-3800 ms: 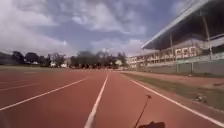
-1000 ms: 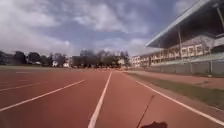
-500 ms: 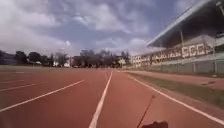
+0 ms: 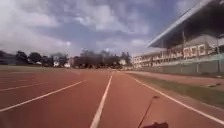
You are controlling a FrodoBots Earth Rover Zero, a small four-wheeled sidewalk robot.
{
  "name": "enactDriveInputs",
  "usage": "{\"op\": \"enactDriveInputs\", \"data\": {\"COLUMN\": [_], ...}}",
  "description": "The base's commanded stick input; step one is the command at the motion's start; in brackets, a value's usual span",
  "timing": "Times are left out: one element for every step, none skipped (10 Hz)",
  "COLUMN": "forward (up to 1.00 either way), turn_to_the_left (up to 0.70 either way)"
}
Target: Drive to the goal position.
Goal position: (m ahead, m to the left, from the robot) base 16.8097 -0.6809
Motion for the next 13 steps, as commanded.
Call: {"op": "enactDriveInputs", "data": {"forward": [0.70, 0.70, 0.70, 0.70, 0.70, 0.70, 0.70, 0.70, 0.70, 0.70, 0.70, 0.70, 0.70], "turn_to_the_left": [0.00, 0.00, 0.00, 0.00, 0.00, 0.00, 0.00, 0.00, 0.00, 0.00, 0.00, 0.00, 0.00]}}
